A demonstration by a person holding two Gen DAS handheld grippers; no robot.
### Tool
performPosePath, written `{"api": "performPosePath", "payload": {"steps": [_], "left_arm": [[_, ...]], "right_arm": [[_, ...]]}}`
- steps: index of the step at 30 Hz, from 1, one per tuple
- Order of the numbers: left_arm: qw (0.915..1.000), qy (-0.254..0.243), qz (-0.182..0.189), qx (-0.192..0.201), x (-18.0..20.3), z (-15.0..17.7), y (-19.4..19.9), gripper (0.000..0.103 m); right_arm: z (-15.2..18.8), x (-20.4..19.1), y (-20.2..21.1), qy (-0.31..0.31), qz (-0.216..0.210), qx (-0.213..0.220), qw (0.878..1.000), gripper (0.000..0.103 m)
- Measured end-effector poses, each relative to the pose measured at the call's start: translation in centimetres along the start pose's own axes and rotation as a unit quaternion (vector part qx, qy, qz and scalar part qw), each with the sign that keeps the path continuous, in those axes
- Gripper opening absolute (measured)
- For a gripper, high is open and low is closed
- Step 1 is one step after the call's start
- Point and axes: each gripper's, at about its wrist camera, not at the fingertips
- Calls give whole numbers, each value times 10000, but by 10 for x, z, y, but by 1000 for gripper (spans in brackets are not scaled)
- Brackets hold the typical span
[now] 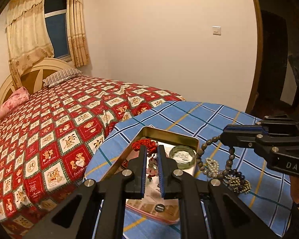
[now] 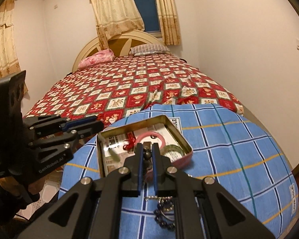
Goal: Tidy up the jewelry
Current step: 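Carry pendant and bracelet over the pink tin and open both tools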
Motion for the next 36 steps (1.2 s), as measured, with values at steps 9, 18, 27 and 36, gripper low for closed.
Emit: {"api": "performPosePath", "payload": {"steps": [9, 18, 27, 36], "left_arm": [[9997, 54, -61, -229, -14, 5, -33, 9], [9991, 46, -109, -414, -24, 10, -58, 9], [9980, 170, -71, -599, -31, 16, -76, 10], [9986, 85, -224, -475, -24, 13, -69, 71]], "right_arm": [[-5, -5, -34, 41, -22, -192, 9998, 10], [-1, -4, -70, -46, -13, -445, 9990, 10], [7, 1, -95, -57, 113, -677, 9976, 10], [11, 2, -96, 35, 178, -656, 9977, 26]]}}
Point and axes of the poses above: each gripper's, at about its wrist camera, not at the fingertips, and y roughly against the way its jaws point, x to its right, z to its underside, and after that the axes turned 12 degrees about -y, right-handed
